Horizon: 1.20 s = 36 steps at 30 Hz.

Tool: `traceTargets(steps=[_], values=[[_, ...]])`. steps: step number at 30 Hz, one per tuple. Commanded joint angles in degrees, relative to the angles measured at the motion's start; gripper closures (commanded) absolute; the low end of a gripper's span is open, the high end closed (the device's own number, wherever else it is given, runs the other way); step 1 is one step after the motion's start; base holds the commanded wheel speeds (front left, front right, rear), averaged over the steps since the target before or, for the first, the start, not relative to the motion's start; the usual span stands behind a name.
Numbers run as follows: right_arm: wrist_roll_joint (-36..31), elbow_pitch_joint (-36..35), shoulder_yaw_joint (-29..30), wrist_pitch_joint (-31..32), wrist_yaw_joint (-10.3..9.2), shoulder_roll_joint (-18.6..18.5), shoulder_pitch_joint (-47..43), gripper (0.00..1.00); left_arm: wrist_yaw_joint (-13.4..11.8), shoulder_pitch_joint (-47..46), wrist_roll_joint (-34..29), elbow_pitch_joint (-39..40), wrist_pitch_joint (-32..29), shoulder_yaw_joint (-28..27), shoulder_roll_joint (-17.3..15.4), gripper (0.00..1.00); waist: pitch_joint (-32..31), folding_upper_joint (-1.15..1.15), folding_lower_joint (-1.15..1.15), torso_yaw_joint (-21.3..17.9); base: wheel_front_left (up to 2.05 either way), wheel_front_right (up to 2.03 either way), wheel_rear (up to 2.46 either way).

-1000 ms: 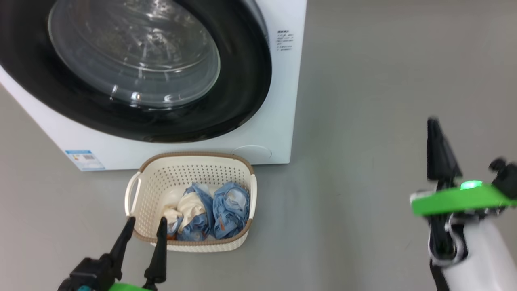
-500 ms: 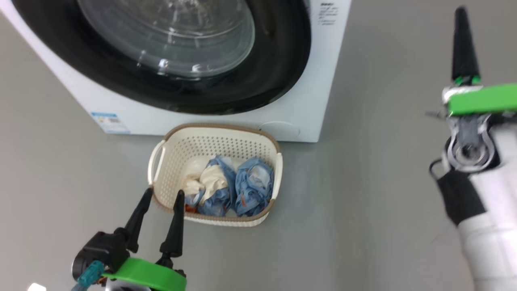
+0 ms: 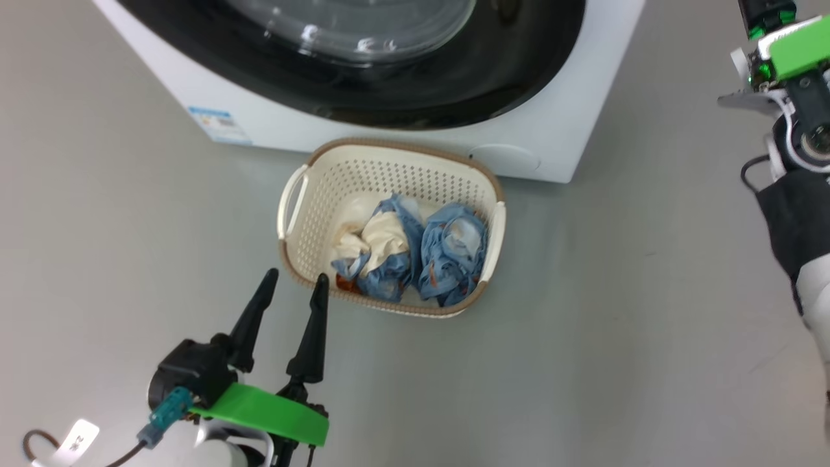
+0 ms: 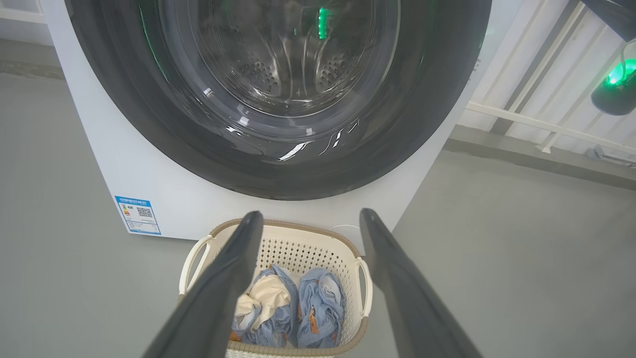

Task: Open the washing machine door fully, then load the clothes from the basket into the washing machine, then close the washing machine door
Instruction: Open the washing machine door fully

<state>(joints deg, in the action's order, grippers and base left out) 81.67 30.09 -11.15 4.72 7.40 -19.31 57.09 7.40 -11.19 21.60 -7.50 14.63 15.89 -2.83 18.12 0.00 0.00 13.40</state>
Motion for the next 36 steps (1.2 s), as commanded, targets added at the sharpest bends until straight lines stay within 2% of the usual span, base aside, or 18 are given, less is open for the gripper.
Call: traceTargets(steps=[1, 11, 20, 36], values=[[1.15, -1.03, -1.36, 1.80, 0.09, -0.11, 2.06, 1.00, 0.09, -1.98, 0.36, 1.06, 0.37, -1.41, -0.74, 0.00, 2.74, 0.00, 0.00, 2.50, 0.00, 0.00, 0.00], [6.24, 3.80, -3.13, 11.05, 0.09, -1.49, 8.02, 1.00, 0.09, -3.64, 1.25, 0.82, 0.37, 0.47, -0.34, 0.00, 5.18, 0.00, 0.00, 4.93, 0.00, 0.00, 0.00], [6.54, 8.04, -4.92, 16.25, 0.09, -2.30, 13.08, 1.00, 0.09, -4.40, 2.03, 0.76, 0.37, 2.10, -0.14, 0.00, 7.25, 0.00, 0.00, 6.76, 0.00, 0.00, 0.00], [5.16, 11.02, -8.17, 19.15, 0.09, -1.94, 17.28, 1.00, 0.09, -5.93, 4.52, 1.11, 0.37, 3.70, -0.06, 0.00, 9.40, 0.00, 0.00, 8.42, 0.00, 0.00, 0.00]])
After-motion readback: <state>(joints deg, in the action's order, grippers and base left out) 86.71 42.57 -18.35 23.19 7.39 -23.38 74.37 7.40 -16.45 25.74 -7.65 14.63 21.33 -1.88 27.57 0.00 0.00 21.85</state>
